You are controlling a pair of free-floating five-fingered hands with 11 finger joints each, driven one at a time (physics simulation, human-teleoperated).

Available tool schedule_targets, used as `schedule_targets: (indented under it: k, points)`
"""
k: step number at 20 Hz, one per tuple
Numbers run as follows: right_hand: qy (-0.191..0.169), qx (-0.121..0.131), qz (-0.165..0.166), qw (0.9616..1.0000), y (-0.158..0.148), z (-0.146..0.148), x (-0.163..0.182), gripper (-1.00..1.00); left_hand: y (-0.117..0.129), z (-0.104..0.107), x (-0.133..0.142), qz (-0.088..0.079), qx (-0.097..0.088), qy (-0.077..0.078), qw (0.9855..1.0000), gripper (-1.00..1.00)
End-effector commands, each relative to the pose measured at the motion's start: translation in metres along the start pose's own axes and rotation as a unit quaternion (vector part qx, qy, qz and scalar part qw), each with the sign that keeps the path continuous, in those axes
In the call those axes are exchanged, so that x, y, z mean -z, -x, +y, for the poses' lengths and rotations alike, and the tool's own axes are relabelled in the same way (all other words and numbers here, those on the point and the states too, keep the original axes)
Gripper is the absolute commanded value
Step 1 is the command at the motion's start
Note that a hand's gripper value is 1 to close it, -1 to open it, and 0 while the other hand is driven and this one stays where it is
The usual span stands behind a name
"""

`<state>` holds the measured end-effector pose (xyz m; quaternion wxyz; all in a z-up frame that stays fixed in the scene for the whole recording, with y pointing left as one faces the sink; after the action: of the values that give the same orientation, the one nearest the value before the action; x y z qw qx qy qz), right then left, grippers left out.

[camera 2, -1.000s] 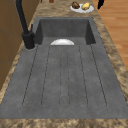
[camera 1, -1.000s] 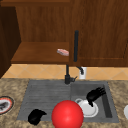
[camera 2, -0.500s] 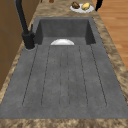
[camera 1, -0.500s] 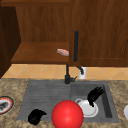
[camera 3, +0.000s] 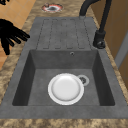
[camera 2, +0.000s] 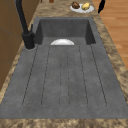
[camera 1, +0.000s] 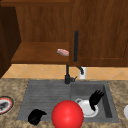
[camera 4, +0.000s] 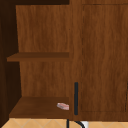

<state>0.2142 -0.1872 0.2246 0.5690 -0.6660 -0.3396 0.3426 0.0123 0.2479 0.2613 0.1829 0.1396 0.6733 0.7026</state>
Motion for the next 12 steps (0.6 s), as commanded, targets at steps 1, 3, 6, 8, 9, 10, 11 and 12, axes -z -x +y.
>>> schedule_targets:
  k: [1,3,6,8,9,10,11,12]
  points:
    - [-0.033,-0.01,-0.006,0.9994,0.02,0.004,0.003,-1.0,0.0,0.0,0.0,0.0,0.0,0.0,1.0,0.0]
    - [-0.042,-0.006,-0.008,0.9991,0.032,0.005,0.01,-1.0,0.0,0.0,0.0,0.0,0.0,0.0,1.0,0.0]
    - [-0.052,-0.003,-0.01,0.9986,0.047,0.002,0.019,-1.0,0.0,0.0,0.0,0.0,0.0,0.0,1.0,0.0]
    - [-0.059,-0.005,-0.01,0.9982,0.058,0.0,0.027,-1.0,0.0,0.0,0.0,0.0,0.0,0.0,1.0,0.0]
    - [-0.061,-0.007,-0.01,0.998,0.064,-0.002,0.031,-1.0,0.0,0.0,0.0,0.0,0.0,0.0,1.0,0.0]
    - [-0.064,-0.009,-0.01,0.9978,0.07,-0.004,0.034,-1.0,0.0,0.0,0.0,0.0,0.0,0.0,1.0,0.0]
    - [-0.067,-0.011,-0.01,0.9976,0.076,-0.006,0.038,-1.0,0.0,0.0,0.0,0.0,0.0,0.0,1.0,0.0]
    - [-0.07,-0.012,-0.01,0.9974,0.082,-0.008,0.041,-1.0,0.0,0.0,0.0,0.0,0.0,0.0,1.0,0.0]
